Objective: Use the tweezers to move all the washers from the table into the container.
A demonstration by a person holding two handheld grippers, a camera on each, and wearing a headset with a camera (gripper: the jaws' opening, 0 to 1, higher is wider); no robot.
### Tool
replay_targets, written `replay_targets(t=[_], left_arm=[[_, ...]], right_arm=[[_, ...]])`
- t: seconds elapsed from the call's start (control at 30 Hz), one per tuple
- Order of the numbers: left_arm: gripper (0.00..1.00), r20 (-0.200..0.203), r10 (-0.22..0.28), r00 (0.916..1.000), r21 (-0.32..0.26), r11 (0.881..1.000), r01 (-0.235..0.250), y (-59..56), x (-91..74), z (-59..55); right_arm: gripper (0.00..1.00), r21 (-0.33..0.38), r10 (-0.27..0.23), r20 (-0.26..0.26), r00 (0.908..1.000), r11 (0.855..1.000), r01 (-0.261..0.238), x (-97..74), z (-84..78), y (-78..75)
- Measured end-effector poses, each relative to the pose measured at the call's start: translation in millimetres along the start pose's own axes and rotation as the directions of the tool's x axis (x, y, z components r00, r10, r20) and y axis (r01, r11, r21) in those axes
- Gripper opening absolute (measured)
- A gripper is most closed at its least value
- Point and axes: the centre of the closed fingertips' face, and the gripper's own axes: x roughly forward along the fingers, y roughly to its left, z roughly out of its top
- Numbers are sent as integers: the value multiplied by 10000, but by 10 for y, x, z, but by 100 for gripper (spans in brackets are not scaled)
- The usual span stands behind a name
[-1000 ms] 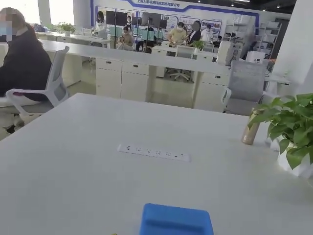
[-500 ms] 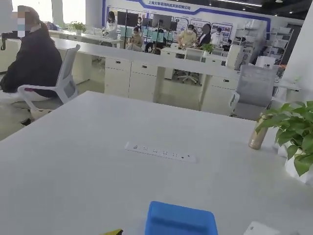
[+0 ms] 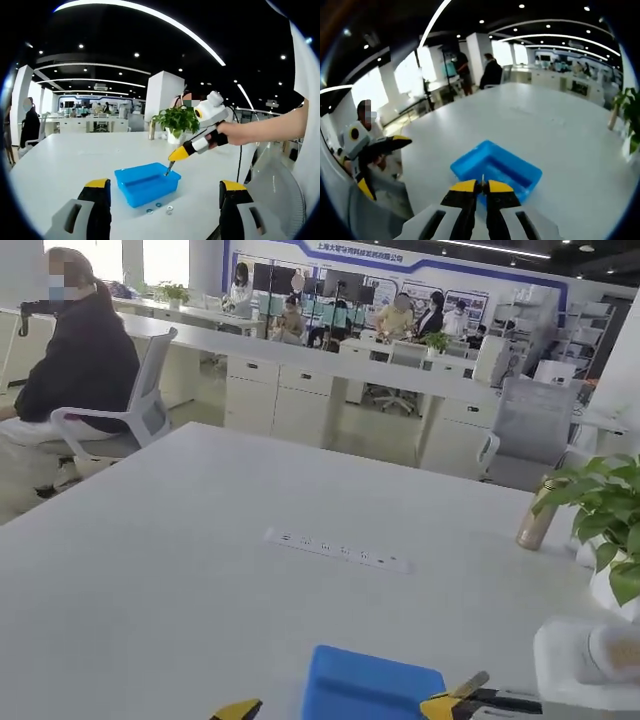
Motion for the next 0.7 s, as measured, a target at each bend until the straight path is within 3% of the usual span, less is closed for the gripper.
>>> replay_targets(t=[0.33,0.5,0.7], left_arm=[[89,-221,84,9997,44,10000,-83,23,-1,-40],[89,-277,121,9995,91,9999,-119,30,-1,-49],[88,-336,181,9993,84,9998,-179,48,0,-60]], right_arm=[[3,335,-311,-1515,9880,9988,366,362,-122,-415],[3,104,-404,-2346,9713,9990,441,512,-233,-494],[3,-207,-581,-2680,9617,9983,546,567,-294,-535]])
